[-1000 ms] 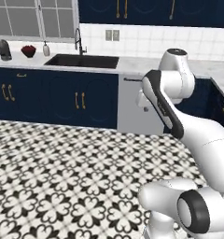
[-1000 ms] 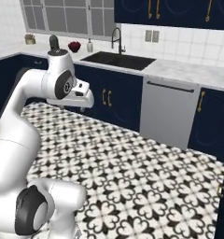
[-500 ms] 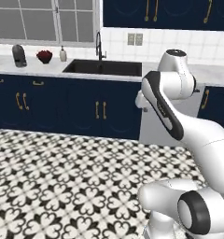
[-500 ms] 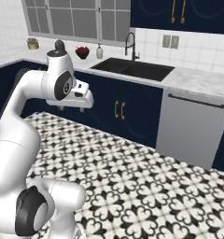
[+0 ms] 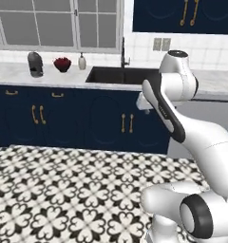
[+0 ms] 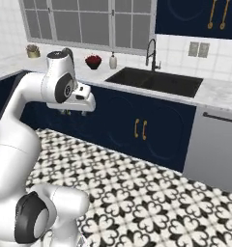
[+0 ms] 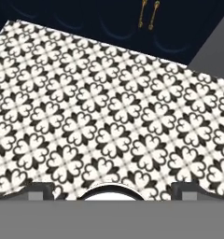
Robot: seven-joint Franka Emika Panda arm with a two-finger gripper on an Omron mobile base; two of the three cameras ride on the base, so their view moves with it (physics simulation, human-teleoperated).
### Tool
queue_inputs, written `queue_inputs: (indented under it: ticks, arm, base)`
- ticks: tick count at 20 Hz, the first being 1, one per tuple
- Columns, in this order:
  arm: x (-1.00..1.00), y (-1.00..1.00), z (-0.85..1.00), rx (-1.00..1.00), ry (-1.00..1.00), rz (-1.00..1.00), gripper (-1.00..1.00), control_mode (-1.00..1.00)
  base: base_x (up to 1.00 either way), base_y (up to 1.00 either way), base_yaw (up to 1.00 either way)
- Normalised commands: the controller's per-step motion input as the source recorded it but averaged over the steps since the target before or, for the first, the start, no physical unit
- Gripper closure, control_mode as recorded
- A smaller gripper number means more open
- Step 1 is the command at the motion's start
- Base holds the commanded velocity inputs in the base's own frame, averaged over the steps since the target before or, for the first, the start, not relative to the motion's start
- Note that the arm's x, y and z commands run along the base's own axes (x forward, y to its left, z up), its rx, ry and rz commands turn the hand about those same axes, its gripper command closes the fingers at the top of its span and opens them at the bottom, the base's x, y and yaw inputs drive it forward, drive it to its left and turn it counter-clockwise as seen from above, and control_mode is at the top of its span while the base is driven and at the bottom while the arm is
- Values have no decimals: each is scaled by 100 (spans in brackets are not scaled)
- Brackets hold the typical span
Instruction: Navigate to the electric kettle.
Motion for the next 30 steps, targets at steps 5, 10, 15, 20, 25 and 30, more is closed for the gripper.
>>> queue_inputs:
  ticks: [5, 10, 15, 20, 25, 30]
  arm:
    - [0, 0, 0, 0, 0, 0, -100, 100]
    - [0, 0, 0, 0, 0, 0, -100, 100]
    - [0, 0, 0, 0, 0, 0, -100, 100]
    - [0, 0, 0, 0, 0, 0, -100, 100]
    - [0, 0, 0, 0, 0, 0, -100, 100]
    - [0, 0, 0, 0, 0, 0, -100, 100]
  base:
    - [100, 100, -22]
    - [100, 100, -26]
    - [100, 99, -24]
    - [100, 100, -19]
    - [86, 90, -10]
    - [80, 65, -7]
